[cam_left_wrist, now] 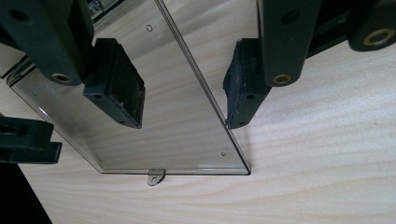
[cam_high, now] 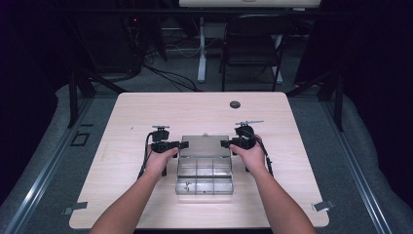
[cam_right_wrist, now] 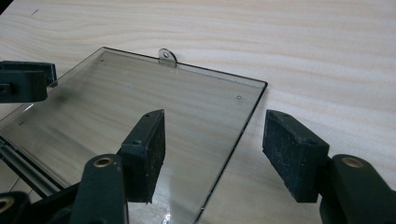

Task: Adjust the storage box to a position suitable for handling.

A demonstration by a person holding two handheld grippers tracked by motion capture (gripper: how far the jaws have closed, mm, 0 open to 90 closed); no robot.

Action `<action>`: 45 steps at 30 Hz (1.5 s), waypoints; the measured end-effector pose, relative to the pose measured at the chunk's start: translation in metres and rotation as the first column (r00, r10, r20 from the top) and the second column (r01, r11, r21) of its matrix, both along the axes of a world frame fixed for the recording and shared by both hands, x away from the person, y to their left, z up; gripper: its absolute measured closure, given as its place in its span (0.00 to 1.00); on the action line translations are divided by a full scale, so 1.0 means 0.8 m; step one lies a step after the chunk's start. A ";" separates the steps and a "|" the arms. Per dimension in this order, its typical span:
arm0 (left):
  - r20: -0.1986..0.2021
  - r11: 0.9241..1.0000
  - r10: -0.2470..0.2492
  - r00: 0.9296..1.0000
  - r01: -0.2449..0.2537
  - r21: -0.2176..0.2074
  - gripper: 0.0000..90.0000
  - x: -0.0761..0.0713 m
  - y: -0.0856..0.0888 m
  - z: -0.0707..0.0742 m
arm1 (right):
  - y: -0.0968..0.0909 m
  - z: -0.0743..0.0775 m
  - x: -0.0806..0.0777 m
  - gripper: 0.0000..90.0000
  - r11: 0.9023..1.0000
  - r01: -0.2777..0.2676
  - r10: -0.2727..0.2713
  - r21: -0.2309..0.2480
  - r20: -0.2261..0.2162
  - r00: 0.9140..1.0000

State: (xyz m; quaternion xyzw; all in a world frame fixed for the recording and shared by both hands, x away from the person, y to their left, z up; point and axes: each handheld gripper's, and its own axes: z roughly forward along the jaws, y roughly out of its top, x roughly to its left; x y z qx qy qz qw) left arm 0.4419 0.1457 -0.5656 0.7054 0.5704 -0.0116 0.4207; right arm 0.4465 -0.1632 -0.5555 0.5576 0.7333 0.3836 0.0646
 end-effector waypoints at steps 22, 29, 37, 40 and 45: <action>-0.048 1.000 -0.007 0.999 0.006 -0.030 0.53 0.006 -0.003 -0.012 | 0.011 -0.010 0.007 0.42 1.000 -0.013 0.013 0.007 -0.074 0.997; -0.057 0.999 -0.014 0.998 0.012 -0.035 0.54 0.006 -0.002 -0.012 | 0.007 -0.013 0.008 0.42 0.999 -0.001 0.006 0.047 -0.104 0.995; -0.081 0.998 -0.010 0.997 0.005 -0.065 0.53 0.008 -0.002 -0.014 | 0.006 -0.015 0.009 0.42 0.998 0.012 -0.004 0.068 -0.120 0.993; -0.089 0.997 -0.013 0.996 0.007 -0.074 0.53 0.008 -0.001 -0.015 | 0.005 -0.017 0.010 0.42 0.997 0.019 -0.008 0.081 -0.137 0.991; -0.099 0.997 -0.018 0.995 0.010 -0.083 0.53 0.009 -0.002 -0.015 | 0.004 -0.018 0.010 0.42 0.996 0.016 -0.004 0.090 -0.141 0.990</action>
